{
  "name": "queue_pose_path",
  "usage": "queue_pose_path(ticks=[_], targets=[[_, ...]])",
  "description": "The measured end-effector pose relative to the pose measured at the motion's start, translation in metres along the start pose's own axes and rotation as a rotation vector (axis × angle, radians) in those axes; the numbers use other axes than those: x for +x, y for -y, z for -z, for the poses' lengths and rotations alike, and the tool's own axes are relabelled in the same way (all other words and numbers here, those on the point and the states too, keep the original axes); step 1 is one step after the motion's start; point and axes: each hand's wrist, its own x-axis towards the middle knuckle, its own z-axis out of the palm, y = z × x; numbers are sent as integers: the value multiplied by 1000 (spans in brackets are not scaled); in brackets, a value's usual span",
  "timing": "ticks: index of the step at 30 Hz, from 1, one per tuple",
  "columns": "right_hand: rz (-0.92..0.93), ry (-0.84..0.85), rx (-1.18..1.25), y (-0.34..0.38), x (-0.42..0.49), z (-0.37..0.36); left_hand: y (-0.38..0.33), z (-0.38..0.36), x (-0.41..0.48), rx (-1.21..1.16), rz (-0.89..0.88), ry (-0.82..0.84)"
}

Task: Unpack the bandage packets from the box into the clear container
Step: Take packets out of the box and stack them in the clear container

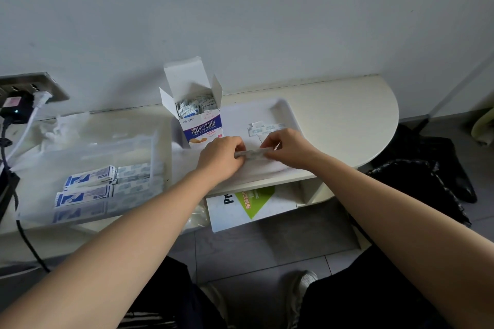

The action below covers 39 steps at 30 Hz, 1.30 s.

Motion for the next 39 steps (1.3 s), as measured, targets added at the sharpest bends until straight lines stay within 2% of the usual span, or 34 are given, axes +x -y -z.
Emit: queue_pose_path(ticks=[4, 8, 13, 33, 37, 39], targets=[[-20, -174, -42, -3, 19, 7, 7, 7, 4, -34, 38, 14], [-83, -123, -254, -4, 38, 0, 17, 9, 2, -87, 59, 62], [-75, -178, -337, -2, 43, -1, 23, 11, 1, -32, 32, 85], [-210, 5, -180, 4, 51, 4, 18, 14, -2, -72, 52, 101], [-138, -99, -116, 4, 43, 8, 17, 16, -1, 34, 39, 59], [-63, -96, -58, 8, 38, 12, 15, 16, 0, 53, 26, 15]])
